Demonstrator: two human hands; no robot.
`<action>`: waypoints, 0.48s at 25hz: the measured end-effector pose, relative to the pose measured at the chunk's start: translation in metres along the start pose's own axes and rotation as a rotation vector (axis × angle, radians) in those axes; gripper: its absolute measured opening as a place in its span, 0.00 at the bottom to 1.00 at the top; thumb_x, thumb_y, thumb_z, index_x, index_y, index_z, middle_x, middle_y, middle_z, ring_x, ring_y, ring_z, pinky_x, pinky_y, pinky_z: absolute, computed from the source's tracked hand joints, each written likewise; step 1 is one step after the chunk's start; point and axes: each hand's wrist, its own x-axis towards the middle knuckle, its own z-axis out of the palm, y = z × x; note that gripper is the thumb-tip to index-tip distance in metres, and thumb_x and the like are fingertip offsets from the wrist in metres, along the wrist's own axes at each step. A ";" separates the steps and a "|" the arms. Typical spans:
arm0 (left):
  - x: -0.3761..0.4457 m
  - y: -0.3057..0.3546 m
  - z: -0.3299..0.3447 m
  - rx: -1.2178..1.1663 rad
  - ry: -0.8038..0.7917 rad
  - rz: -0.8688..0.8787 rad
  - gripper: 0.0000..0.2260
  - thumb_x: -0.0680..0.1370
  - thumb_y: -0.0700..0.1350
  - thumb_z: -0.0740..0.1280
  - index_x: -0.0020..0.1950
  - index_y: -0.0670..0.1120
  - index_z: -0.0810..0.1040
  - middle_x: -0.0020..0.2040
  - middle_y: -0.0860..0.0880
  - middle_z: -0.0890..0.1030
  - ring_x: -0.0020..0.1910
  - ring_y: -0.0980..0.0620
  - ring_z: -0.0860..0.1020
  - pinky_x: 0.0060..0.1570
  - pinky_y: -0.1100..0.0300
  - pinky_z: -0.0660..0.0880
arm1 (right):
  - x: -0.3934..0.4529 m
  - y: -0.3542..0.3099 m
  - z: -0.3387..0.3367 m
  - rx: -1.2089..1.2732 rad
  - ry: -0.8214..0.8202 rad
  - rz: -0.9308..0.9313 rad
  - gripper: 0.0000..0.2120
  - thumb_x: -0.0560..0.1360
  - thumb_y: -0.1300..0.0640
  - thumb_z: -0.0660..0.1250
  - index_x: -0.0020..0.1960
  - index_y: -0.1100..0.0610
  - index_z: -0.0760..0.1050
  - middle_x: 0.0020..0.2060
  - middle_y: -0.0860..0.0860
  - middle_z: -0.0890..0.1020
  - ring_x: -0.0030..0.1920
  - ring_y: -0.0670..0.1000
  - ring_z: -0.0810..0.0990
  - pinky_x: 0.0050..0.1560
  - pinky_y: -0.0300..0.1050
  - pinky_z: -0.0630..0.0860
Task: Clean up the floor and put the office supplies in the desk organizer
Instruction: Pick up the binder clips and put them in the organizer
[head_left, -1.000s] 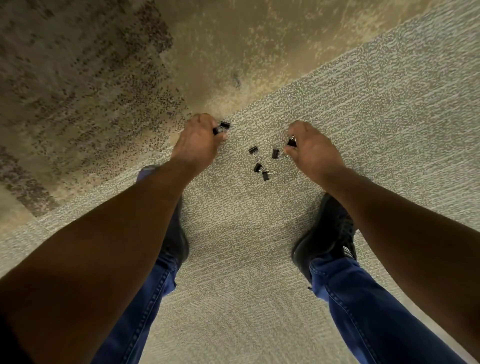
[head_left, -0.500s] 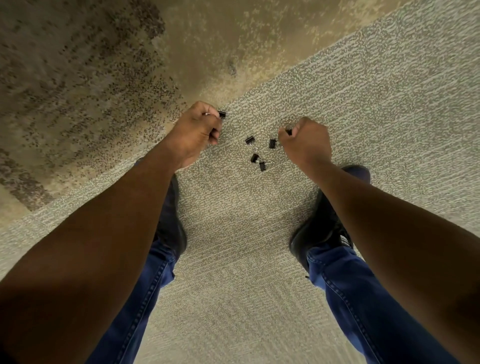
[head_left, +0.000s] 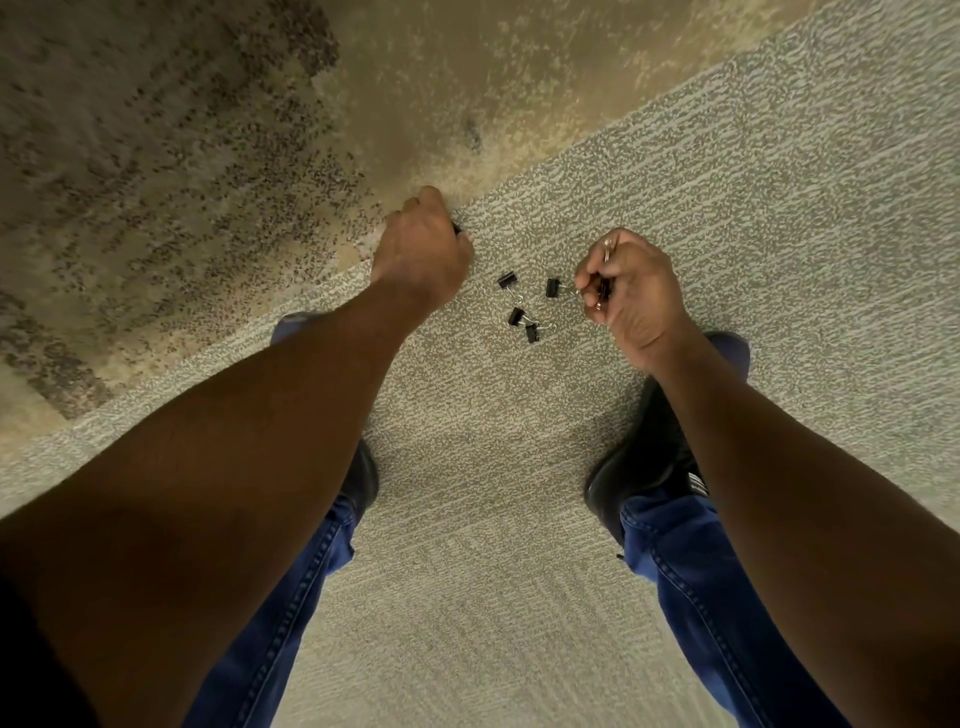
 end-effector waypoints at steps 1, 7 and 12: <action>-0.001 0.000 -0.001 -0.021 -0.011 0.008 0.16 0.78 0.49 0.64 0.60 0.41 0.68 0.50 0.45 0.75 0.48 0.48 0.74 0.46 0.54 0.74 | 0.000 0.001 0.000 -0.029 0.012 0.008 0.09 0.71 0.57 0.60 0.32 0.54 0.69 0.31 0.52 0.75 0.28 0.48 0.68 0.28 0.40 0.63; -0.023 -0.001 -0.029 -1.140 -0.301 -0.187 0.03 0.71 0.41 0.58 0.38 0.47 0.69 0.34 0.49 0.70 0.31 0.53 0.66 0.30 0.61 0.64 | -0.009 -0.007 0.015 0.007 -0.087 0.144 0.11 0.79 0.60 0.58 0.41 0.58 0.76 0.35 0.53 0.78 0.33 0.49 0.73 0.30 0.42 0.69; -0.038 0.010 -0.055 -1.750 -0.434 -0.083 0.08 0.65 0.42 0.55 0.39 0.41 0.70 0.38 0.41 0.73 0.37 0.46 0.72 0.35 0.56 0.66 | -0.035 -0.042 0.063 0.355 -0.016 0.010 0.12 0.81 0.55 0.57 0.43 0.58 0.75 0.42 0.54 0.79 0.44 0.52 0.78 0.46 0.45 0.75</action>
